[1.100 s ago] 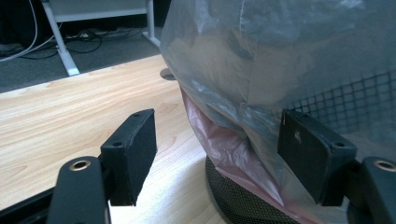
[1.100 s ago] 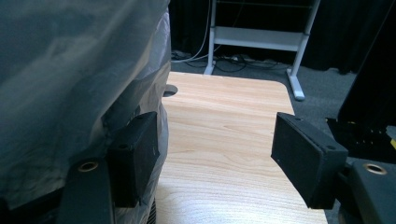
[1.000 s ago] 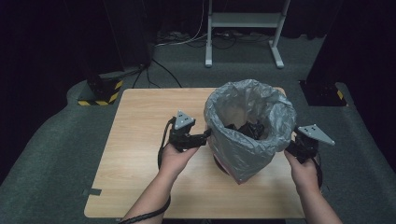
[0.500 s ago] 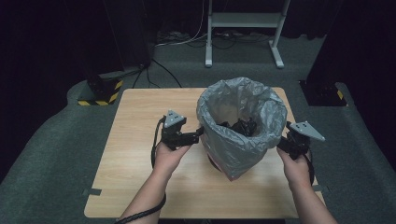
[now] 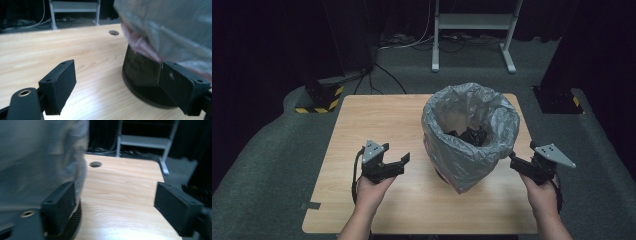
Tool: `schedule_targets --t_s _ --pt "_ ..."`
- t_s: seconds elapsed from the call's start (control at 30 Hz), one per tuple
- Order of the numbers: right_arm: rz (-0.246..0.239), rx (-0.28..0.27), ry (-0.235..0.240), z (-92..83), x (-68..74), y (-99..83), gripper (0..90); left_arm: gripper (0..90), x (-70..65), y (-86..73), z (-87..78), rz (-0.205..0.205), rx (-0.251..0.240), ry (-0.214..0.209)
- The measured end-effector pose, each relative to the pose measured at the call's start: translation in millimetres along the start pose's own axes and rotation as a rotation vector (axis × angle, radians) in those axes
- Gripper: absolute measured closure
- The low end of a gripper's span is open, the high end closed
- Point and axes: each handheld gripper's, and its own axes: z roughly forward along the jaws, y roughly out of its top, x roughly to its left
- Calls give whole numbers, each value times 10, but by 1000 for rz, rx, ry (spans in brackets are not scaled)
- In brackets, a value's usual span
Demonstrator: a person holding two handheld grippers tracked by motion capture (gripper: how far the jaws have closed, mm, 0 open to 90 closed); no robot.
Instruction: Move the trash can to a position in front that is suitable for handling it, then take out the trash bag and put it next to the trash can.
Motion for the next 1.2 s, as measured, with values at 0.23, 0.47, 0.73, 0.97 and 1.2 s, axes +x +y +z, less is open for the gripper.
schedule_targets --t_s 0.23,0.47,0.73,0.97,1.2 --pt "-30 -71 47 -144 59 142 172 148 51 11 -66 -9 -30 -7" --pt "-44 -132 34 -307 97 380 193 151 0 102 -121 8 -73 -39" --pt "-64 -224 36 -505 121 671 216 148 -230 359 -147 22 -147 -91" --pt "-65 -277 63 -541 200 879 251 150 -410 783 -186 25 -222 -121" --pt "-46 -224 79 -374 331 1136 395 230 -615 1116 -64 63 -229 -121"
